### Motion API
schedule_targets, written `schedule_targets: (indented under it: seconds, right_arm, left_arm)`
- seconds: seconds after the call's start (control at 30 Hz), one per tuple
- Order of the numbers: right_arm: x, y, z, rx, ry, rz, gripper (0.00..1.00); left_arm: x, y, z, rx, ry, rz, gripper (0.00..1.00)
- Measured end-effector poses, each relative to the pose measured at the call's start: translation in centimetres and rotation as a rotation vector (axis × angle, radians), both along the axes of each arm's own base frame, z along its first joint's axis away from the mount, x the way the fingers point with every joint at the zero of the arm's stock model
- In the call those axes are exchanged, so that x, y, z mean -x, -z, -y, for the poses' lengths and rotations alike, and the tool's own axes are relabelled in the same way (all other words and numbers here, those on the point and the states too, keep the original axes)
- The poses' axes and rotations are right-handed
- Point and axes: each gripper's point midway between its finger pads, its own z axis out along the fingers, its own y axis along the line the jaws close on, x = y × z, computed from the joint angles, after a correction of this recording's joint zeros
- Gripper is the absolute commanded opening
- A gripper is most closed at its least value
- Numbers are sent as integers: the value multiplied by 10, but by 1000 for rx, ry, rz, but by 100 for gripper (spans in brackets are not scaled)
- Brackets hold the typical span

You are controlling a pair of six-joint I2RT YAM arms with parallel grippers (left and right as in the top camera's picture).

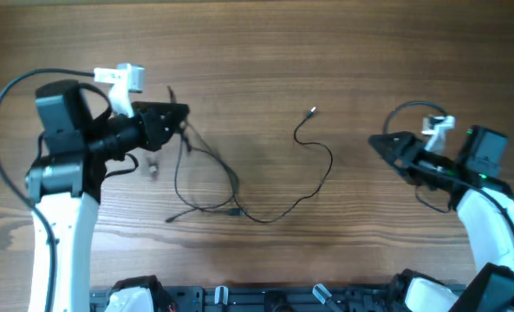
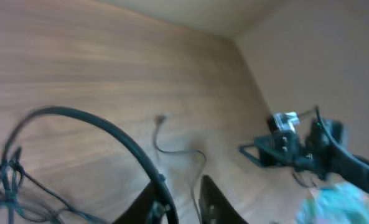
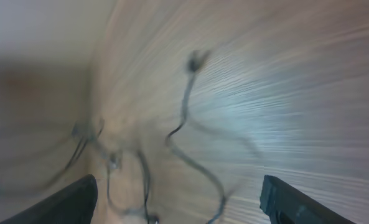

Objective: Untangle cables

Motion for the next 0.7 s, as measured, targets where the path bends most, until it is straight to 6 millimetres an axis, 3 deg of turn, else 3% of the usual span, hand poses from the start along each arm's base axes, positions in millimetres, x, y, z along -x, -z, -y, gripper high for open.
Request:
schedule_targets:
  seconds: [0.17,0.33,0.43,0.5,0.57,0.6,0.67,0.7]
  right_arm:
    - [1,-9,-38,-2,-141,67,94]
    - [3,-9,-46,-5,-169,71,95]
    - [2,-9,-46,-5,-169,72,95]
    - [2,-9,-46,-5,-169,72,100]
    - [2,-9,-46,-5,-168,70,100]
    - [2,-9,-46,-5,-164,66,99]
    - [1,-6,-44,4,-147,51,100]
    - [1,-5,-43,6,-139,43,100]
  left_arm:
    - [3,34,46,18,157,-117,100]
    - [4,69,74,-85,184,-200,100]
    - [15,84,105,-144,252,-217,100]
    - [18,83,129,-157,307,-164,100]
    - [26,78,171,-145,401,-74,100]
    - [28,70,198,-112,443,-6,100]
    - [30,47,234,-29,483,106,100]
    - [32,27,252,34,499,183,100]
